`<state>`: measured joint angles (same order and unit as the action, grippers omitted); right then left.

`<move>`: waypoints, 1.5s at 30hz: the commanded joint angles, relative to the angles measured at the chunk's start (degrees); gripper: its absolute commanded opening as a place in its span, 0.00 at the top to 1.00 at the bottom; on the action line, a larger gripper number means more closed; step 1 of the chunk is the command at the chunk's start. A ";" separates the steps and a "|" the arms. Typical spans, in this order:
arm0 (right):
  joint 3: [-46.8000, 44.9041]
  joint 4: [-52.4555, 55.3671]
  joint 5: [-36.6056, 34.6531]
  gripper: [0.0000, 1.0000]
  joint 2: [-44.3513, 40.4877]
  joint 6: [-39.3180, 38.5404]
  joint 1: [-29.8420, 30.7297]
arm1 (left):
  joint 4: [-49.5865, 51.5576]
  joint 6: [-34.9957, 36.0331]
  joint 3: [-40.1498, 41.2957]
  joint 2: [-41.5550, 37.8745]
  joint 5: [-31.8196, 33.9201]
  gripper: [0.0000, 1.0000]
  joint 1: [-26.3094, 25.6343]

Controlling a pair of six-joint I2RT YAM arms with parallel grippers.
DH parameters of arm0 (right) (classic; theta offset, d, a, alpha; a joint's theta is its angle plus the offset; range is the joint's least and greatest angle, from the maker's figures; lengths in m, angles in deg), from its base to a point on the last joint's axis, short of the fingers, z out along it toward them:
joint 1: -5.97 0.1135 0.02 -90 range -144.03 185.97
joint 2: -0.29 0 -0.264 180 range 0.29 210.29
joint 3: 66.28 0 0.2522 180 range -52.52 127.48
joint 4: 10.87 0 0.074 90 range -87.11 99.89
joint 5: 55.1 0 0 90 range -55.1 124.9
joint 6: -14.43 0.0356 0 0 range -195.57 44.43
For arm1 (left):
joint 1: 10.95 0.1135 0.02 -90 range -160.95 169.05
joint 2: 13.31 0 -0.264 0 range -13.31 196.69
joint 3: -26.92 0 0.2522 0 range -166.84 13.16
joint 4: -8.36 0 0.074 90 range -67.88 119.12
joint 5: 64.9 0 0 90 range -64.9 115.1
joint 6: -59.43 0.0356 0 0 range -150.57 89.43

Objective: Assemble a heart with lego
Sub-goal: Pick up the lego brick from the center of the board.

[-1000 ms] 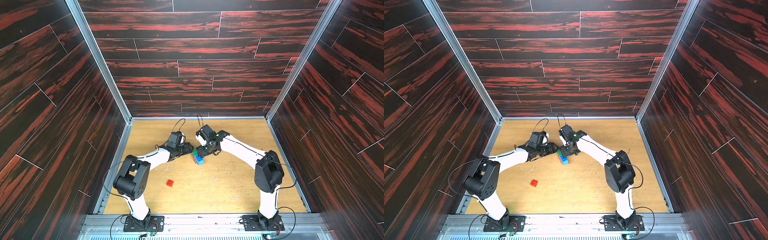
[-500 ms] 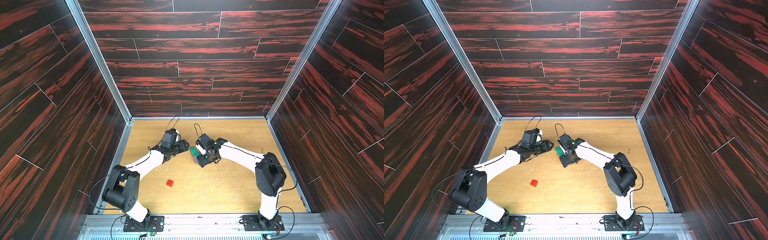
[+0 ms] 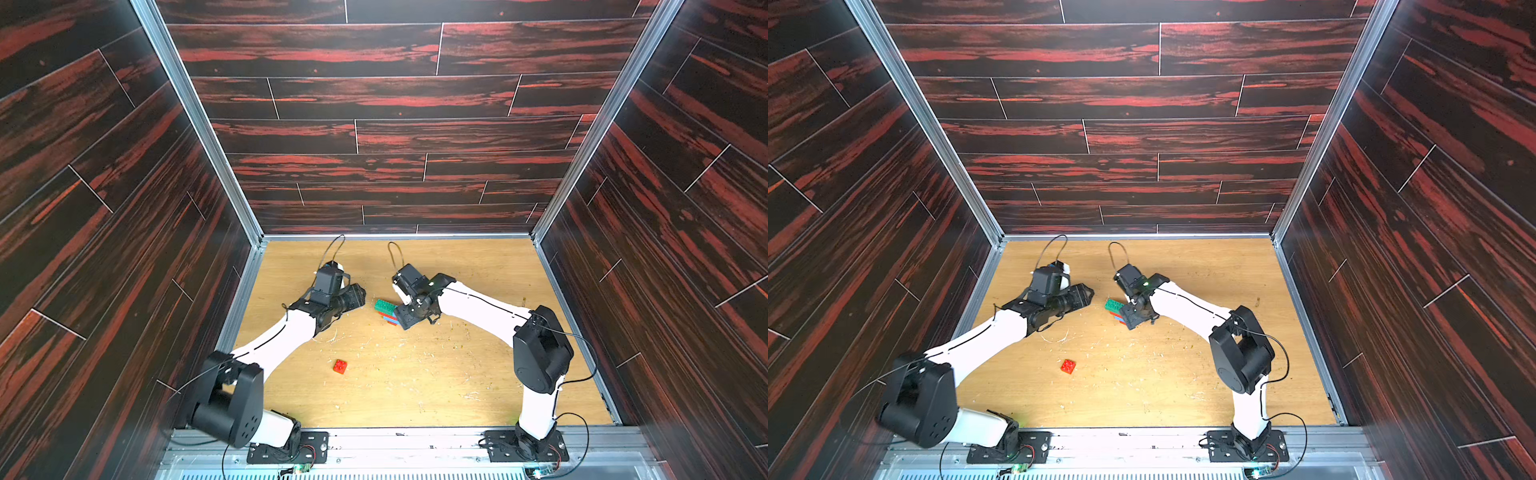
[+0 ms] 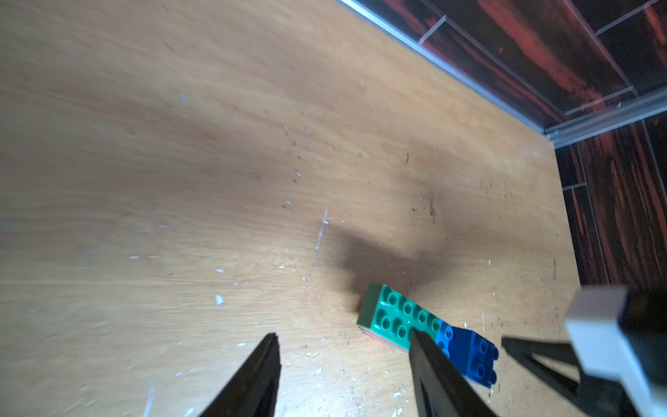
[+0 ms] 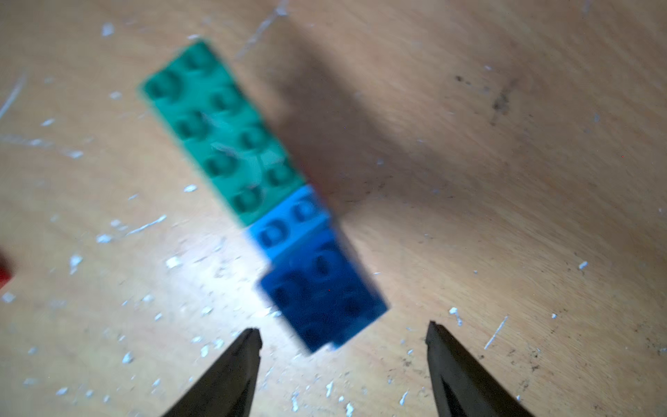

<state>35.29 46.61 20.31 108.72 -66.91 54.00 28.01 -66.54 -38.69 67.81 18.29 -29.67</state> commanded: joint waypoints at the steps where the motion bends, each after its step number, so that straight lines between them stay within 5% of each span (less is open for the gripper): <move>1: 3.03 0.76 0.57 0.25 -3.55 -2.79 6.09 | 3.95 0.37 1.72 -5.54 4.30 0.38 1.58; 6: 2.16 -4.07 4.49 0.27 -2.19 -2.27 13.38 | 11.59 -1.43 5.00 -13.97 10.85 0.35 4.72; 10: 2.03 -12.95 18.38 0.33 2.53 1.71 14.82 | 14.55 -2.59 8.24 -19.87 11.66 0.33 8.46; 17: 3.87 -20.03 20.83 0.34 11.02 0.34 18.10 | 18.72 -6.72 12.72 -27.20 13.75 0.33 14.36; 31: 10.71 -18.04 13.00 0.48 21.37 -1.37 21.00 | 16.55 -8.85 15.47 -28.92 10.84 0.33 17.59; 41: 13.87 -15.78 9.31 0.46 24.09 -3.03 21.14 | 15.01 -8.90 15.71 -27.80 9.81 0.33 17.75; 45: 13.96 -15.56 9.52 0.58 23.75 -3.31 21.15 | 14.56 -8.80 15.39 -27.25 9.11 0.33 17.75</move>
<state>48.19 29.46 30.54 131.51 -69.55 74.85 43.16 -75.24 -23.37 40.29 28.28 -12.27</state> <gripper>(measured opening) 0.437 0.671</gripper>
